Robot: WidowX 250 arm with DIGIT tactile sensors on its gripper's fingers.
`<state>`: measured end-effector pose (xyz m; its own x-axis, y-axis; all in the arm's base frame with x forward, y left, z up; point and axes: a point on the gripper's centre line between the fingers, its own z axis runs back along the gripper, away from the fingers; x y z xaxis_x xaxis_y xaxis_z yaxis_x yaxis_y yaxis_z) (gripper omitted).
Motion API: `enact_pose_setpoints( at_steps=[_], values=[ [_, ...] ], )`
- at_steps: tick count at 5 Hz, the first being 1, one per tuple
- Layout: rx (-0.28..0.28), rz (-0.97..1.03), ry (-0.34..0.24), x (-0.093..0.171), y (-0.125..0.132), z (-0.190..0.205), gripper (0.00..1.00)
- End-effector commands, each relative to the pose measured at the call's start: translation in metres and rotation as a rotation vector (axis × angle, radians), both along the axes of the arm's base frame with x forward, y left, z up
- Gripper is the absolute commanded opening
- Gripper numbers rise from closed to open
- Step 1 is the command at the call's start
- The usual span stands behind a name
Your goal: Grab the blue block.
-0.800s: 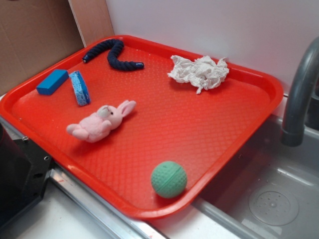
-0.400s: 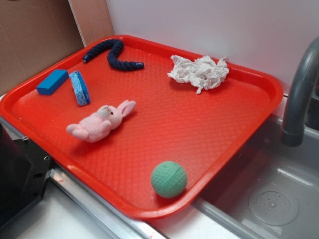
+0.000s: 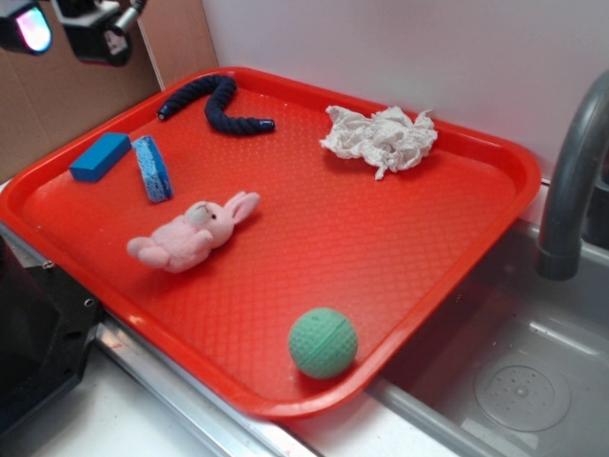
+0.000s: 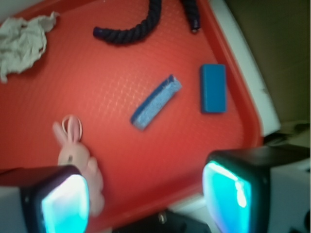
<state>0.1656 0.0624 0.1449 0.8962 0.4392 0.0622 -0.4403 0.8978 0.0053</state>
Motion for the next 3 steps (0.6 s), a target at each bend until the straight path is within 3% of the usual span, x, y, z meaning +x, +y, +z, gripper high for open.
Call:
enact_pose_setpoints(
  at_steps=[1, 3],
  values=[
    [0.001, 0.450, -0.173, -0.004, 0.059, -0.041, 1.00],
    [-0.011, 0.544, -0.146, -0.007, 0.084, -0.072, 1.00]
  ],
)
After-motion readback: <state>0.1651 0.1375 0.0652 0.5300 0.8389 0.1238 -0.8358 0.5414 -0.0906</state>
